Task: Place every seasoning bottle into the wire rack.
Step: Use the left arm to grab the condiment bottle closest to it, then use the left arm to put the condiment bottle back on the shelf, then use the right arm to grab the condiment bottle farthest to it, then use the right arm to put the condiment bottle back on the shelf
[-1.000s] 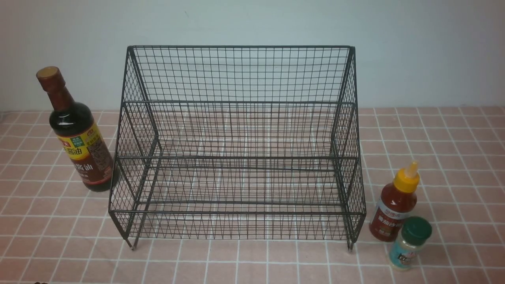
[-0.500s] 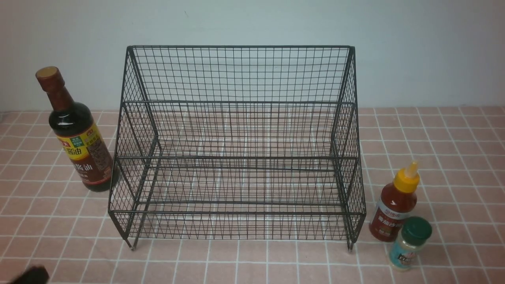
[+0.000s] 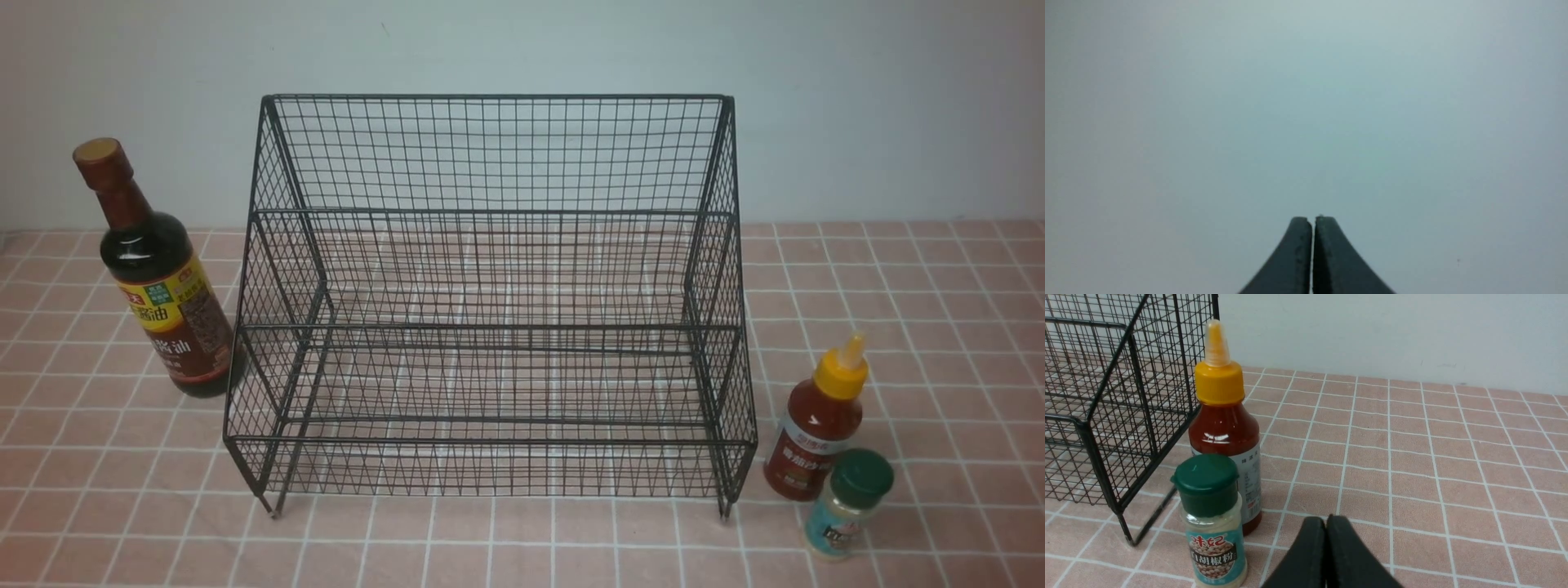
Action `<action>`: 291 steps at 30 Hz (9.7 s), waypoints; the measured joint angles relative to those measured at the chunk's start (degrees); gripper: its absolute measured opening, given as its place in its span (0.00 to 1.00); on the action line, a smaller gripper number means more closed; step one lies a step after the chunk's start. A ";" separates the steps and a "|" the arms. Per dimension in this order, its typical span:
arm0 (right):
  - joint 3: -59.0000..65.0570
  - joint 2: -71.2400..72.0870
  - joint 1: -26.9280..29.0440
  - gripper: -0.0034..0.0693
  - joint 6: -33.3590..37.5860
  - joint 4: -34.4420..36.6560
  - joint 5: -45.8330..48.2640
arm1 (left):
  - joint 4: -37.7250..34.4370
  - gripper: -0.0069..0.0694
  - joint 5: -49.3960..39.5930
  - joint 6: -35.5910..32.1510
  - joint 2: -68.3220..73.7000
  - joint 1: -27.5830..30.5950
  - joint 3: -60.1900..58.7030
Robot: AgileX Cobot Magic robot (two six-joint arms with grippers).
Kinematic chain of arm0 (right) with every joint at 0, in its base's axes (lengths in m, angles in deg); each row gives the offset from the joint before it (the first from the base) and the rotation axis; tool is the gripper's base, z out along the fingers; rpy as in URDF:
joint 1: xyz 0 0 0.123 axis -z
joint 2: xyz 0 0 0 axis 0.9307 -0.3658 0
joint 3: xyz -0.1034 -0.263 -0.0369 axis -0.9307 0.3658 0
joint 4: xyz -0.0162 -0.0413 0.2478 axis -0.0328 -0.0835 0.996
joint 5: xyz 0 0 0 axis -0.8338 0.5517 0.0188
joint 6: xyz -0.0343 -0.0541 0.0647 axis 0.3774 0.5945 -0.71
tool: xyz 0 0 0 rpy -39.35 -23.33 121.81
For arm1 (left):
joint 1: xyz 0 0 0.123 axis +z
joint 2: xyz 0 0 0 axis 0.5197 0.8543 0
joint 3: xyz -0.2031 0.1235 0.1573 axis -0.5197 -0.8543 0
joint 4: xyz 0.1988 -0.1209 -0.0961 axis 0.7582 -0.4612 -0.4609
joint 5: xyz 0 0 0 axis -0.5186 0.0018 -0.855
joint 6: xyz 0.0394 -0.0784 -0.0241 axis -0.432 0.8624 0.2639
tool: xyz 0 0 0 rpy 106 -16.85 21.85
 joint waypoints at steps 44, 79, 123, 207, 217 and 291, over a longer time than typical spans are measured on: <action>0.00 0.00 0.00 0.03 0.00 0.00 0.00 | 18.03 0.87 -6.24 0.64 76.71 10.32 40.95; 0.00 0.00 0.00 0.03 0.00 0.00 0.00 | 18.29 0.43 -10.15 0.26 73.83 10.32 45.09; 0.00 0.00 0.00 0.03 0.00 -0.06 0.00 | 21.32 0.43 -8.89 0.66 71.35 -9.60 50.18; 0.60 0.00 0.00 0.03 -7.36 20.91 -23.46 | 22.79 0.08 -49.45 4.73 23.16 -9.63 25.84; 0.60 0.00 0.00 0.03 -6.88 22.67 -27.67 | 22.84 0.08 -49.23 6.05 9.34 -9.63 10.11; -58.70 -69.07 -8.16 0.44 39.92 33.55 2.39 | 22.84 0.08 -49.28 6.05 8.04 -9.63 8.19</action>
